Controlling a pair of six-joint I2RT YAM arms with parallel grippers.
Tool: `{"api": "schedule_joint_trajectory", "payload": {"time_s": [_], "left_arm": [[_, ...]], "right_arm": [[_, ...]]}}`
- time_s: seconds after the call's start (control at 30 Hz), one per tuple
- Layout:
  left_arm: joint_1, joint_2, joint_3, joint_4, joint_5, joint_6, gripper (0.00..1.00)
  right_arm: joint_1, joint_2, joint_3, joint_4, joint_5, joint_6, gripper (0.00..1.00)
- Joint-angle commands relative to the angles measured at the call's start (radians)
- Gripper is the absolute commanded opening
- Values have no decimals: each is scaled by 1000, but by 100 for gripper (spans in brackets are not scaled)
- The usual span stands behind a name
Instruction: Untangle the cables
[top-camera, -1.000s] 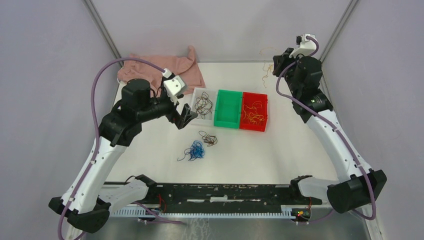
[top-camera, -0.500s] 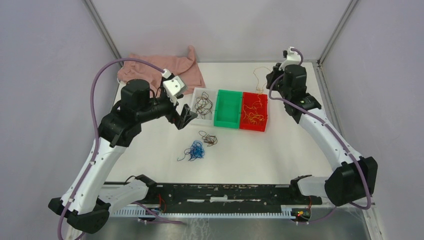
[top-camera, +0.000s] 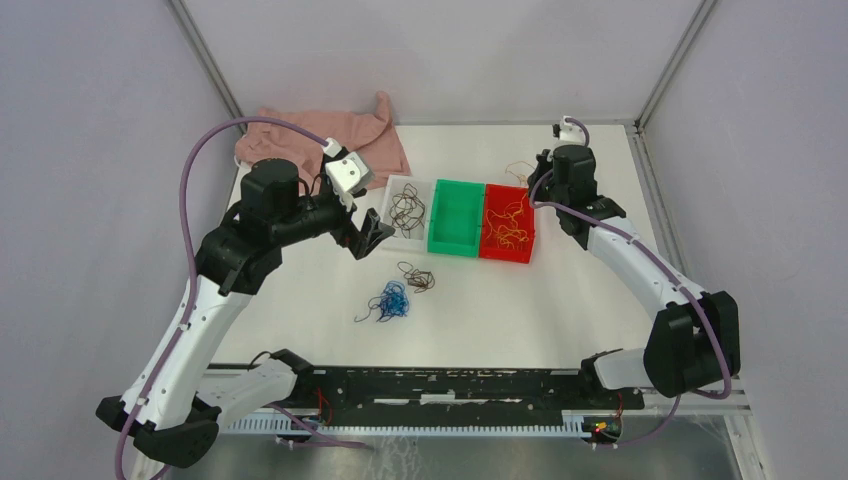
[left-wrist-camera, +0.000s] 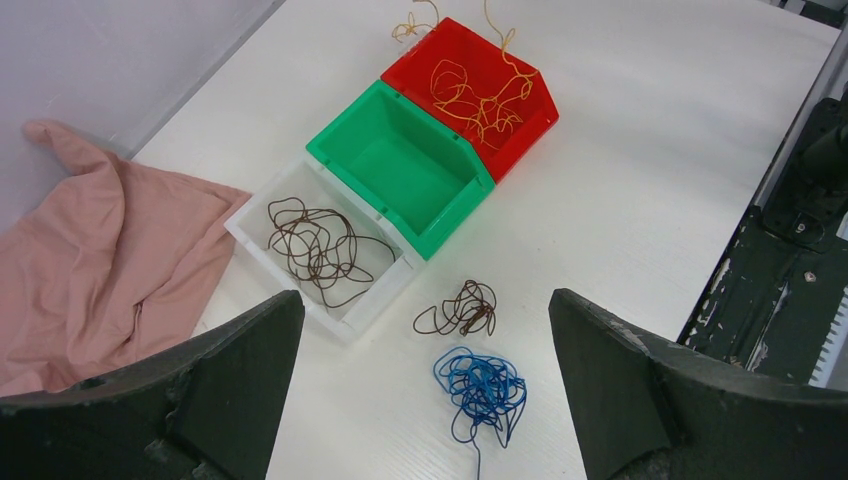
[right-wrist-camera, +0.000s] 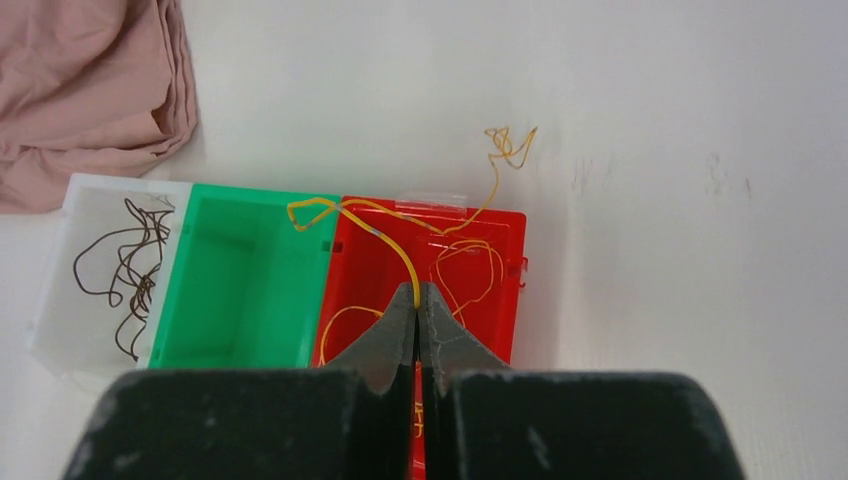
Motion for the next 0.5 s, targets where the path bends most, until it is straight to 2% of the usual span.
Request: {"api": "schedule_joint_trajectory", "payload": {"time_s": [0.0,0.2,0.47], "left_arm": [[6,-9,6,29,14,28,99],[7,-11,5,31,12,27,99],[7,-7,10,34,11,24,99]], "right_arm": [[-4,-85,66,95,44,-32,0],[-26,-143,113,159,68,-59,0],[-37,-205,125,160,31,-57,0]]}}
